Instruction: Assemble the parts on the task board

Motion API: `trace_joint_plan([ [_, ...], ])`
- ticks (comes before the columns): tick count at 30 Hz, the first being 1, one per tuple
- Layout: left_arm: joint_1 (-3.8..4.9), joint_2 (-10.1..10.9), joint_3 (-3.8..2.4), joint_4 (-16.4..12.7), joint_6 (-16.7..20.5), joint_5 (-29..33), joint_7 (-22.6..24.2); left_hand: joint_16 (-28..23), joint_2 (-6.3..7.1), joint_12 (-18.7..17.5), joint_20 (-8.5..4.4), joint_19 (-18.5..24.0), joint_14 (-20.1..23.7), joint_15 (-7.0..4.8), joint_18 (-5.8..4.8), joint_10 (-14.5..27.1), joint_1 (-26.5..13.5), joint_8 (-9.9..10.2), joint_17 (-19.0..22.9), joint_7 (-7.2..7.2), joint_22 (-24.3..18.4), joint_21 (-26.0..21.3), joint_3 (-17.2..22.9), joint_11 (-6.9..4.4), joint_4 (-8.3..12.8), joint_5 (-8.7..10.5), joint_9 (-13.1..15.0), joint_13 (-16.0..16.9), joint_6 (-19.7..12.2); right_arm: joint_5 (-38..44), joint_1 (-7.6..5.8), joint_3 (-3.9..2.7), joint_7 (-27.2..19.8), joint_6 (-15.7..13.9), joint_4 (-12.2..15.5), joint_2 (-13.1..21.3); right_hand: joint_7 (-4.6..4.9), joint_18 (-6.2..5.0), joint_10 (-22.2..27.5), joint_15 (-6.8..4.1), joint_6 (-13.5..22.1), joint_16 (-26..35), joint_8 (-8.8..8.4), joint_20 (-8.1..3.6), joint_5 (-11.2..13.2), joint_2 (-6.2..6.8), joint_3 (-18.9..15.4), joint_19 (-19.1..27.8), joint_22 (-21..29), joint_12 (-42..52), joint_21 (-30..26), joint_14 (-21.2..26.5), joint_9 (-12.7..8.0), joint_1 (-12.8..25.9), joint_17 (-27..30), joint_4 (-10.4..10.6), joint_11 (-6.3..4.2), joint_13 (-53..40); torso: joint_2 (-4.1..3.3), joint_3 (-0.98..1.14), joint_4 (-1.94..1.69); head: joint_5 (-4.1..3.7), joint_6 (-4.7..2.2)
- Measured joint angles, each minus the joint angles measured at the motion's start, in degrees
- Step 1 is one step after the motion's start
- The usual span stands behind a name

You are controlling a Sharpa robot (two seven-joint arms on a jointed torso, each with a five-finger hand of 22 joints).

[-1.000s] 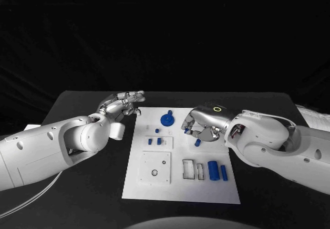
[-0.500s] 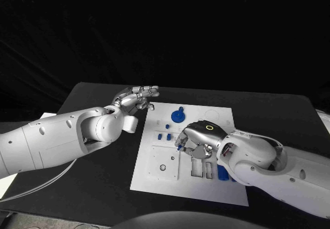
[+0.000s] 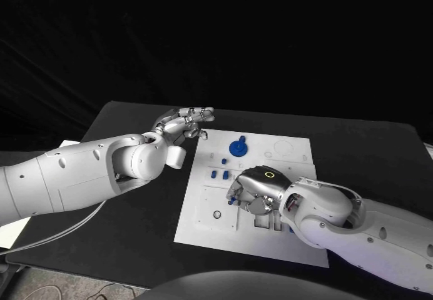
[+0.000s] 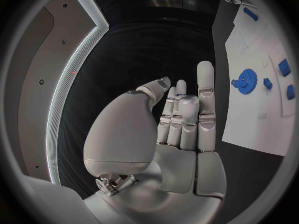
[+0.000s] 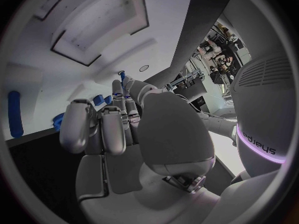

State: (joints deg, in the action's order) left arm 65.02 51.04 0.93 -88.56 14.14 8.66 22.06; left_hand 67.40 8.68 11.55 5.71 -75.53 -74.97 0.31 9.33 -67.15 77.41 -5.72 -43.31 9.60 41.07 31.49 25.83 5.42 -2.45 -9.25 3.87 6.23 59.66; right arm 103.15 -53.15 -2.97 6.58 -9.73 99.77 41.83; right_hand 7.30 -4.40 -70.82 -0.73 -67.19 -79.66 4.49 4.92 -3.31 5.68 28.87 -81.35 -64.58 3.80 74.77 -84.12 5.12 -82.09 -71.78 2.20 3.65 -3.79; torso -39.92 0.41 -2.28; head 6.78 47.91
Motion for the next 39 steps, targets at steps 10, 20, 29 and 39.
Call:
trace_joint_plan([
  [10, 0.0, 0.01, 0.0, 0.0, -0.08, 0.0, -0.09, 0.0, 0.0, 0.0, 0.0, 0.0, 0.0, 0.0, 0.0, 0.0, 0.0, 0.0, 0.0, 0.0, 0.0, 0.0, 0.0, 0.0, 0.0, 0.0, 0.0, 0.0, 0.0, 0.29, 0.09, 0.0, -0.43, 0.01, -0.53, -0.42, 0.0, 0.0, 0.08, 0.0, 0.01, 0.0, -0.17, 0.0, -0.01, 0.0, 0.0, 0.0, 0.0, -0.1, 0.0, 0.0, 0.01, 0.0, 0.0, 0.0, 0.08, 0.01, 0.01, 0.05, 0.07, 0.39, 0.41],
  [20, 0.0, 0.05, 0.0, 0.0, -0.17, 0.0, -0.18, 0.0, 0.0, 0.0, 0.0, 0.0, 0.0, 0.0, 0.0, 0.21, 0.0, 0.0, 0.14, 0.0, -0.07, 0.0, 0.0, -0.21, 0.0, 0.0, 0.01, -0.01, 0.0, 0.85, 0.12, 0.02, -0.37, 0.57, -0.72, -0.75, 0.0, 0.0, -0.01, 0.0, 0.02, 0.0, -0.32, 0.0, 0.0, 0.0, 0.0, 0.0, 0.09, -0.1, 0.0, 0.0, -0.03, 0.0, 0.01, 0.0, 0.17, 0.03, 0.01, 0.05, 0.05, 0.46, 0.54],
  [29, 0.0, 0.05, 0.0, -0.01, -0.3, 0.0, -0.26, 0.0, 0.0, 0.22, 0.0, 0.0, 0.0, 0.0, 0.01, 0.2, 0.0, 0.0, 0.22, 0.0, -0.06, 0.0, -0.16, -0.21, 0.16, 0.0, 0.01, 0.0, 0.0, 2.54, 0.04, 0.27, 0.61, 2.2, -0.97, -1.81, -0.03, 0.0, 0.11, 0.0, 0.16, 0.0, -0.46, 0.0, 0.0, 0.44, 0.0, 0.0, 0.15, -0.09, 0.0, 0.0, 0.04, 0.93, 0.13, 0.0, 0.31, -0.02, 0.01, 0.03, 0.06, 0.47, 0.65],
  [39, 0.0, 0.13, 0.0, -0.03, -0.4, 0.0, -0.32, -0.01, 0.0, 0.22, 0.0, 0.0, 0.0, 0.0, 0.0, 0.2, 0.0, 0.0, 0.27, 0.0, -0.07, 0.0, -0.16, -0.21, 0.16, 0.0, 0.01, 0.03, 0.0, 4.03, 0.03, 0.63, 1.51, 2.25, -1.33, -2.49, 2.03, -1.81, 9.89, 1.26, 4.32, 2.91, -0.76, 1.45, -0.36, 2.54, -0.75, 3.52, 10.07, -0.4, -6.34, 0.21, -0.91, 3.62, 5.09, -0.28, 2.24, 0.28, 0.07, -0.01, 0.02, 0.3, 0.74],
])
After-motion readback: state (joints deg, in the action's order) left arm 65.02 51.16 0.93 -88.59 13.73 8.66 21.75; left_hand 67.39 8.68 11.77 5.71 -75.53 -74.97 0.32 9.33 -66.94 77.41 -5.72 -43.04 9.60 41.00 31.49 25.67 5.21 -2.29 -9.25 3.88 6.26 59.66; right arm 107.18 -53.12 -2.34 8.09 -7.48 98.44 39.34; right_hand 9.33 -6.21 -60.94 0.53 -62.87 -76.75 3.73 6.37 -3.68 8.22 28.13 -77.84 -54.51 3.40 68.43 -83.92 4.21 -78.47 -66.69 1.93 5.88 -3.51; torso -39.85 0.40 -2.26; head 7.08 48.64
